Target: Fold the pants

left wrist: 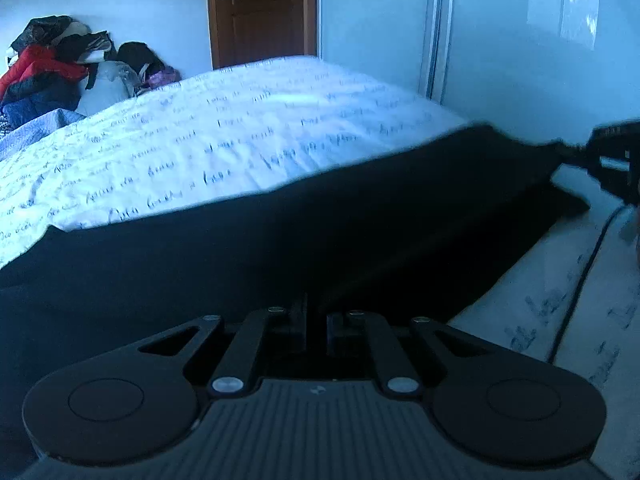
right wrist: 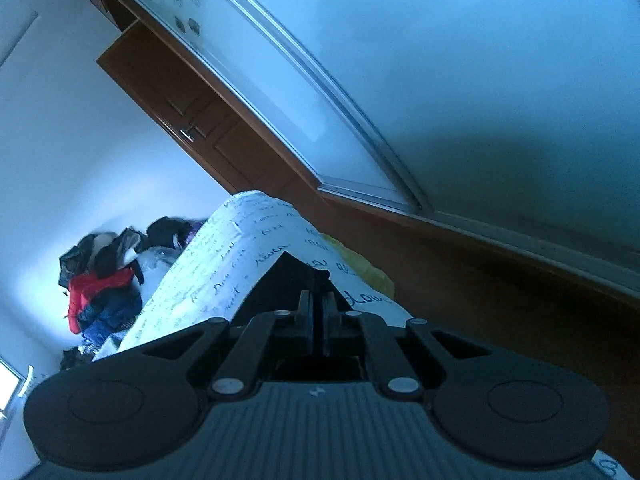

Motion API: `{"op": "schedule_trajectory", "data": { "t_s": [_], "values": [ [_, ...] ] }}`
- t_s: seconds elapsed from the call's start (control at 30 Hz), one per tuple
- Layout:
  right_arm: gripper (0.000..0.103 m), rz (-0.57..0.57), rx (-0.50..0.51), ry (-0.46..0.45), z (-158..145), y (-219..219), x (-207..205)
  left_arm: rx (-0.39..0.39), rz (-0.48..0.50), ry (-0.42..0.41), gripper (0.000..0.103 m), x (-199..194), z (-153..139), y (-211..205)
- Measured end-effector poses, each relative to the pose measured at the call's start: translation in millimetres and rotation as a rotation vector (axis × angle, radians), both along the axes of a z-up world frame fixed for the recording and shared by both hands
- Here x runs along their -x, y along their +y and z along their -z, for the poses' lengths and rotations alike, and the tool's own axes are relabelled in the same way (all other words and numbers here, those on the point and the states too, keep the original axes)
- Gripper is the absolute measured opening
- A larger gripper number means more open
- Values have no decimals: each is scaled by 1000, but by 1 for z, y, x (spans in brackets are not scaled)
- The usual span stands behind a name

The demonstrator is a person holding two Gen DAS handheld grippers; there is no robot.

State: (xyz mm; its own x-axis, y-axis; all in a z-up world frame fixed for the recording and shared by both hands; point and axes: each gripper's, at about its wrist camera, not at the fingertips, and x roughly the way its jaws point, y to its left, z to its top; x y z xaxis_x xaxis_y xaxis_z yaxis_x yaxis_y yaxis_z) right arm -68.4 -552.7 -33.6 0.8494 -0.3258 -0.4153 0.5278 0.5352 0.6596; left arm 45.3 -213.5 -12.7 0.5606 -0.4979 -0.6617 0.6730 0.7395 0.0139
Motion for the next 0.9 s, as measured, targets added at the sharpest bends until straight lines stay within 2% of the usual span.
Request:
{"op": "schedule_trajectory", "data": {
  "t_s": [0.1, 0.17, 0.23, 0.3, 0.37, 0.4, 0.43, 0.47, 0.53, 0.57, 0.6, 0.63, 0.7, 0.77, 0.83, 0.9],
  "values": [
    [4, -3, 33, -2, -8, 9, 6, 21, 14, 1, 15, 0, -7, 3],
    [4, 4, 53, 24, -7, 13, 13, -9, 28, 37, 15, -1, 3, 0],
    [5, 13, 39, 38, -3, 14, 19, -22, 26, 53, 16, -3, 14, -4],
    [5, 22, 20, 51, 0, 13, 29, -30, 41, 26, 16, -1, 14, -3],
    [9, 19, 12, 89, 4, 11, 28, -26, 58, 40, 18, -3, 12, -3],
    [10, 7, 6, 126, 5, 11, 25, -14, 63, 59, 24, -4, 10, 0],
    [11, 11, 5, 160, 5, 11, 24, -2, 74, 85, 34, -6, 7, 5],
    [11, 38, 10, 178, 2, 10, 27, 7, 81, 118, 39, -11, 4, 10],
    [12, 142, 88, 161, -12, 19, 37, 34, 90, 168, 43, -17, -3, 26],
    [14, 194, 165, 141, -23, 29, 39, 45, 84, 180, 44, -20, -7, 34],
    [14, 196, 253, 123, -36, 42, 34, 51, 70, 188, 44, -25, -10, 41],
    [14, 117, 344, 110, -50, 58, 20, 55, 51, 191, 44, -30, -14, 49],
    [17, -125, 437, 129, -66, 87, -24, 52, -22, 175, 44, -43, -24, 66],
    [40, -452, 464, 169, -69, 125, -81, 47, -107, 122, 44, -55, -35, 82],
    [43, -712, 484, 180, -61, 169, -133, 18, -185, 81, 44, -70, -42, 92],
    [43, -872, 496, 239, -48, 203, -174, -11, -255, 60, 44, -88, -45, 102]
  ]
}}
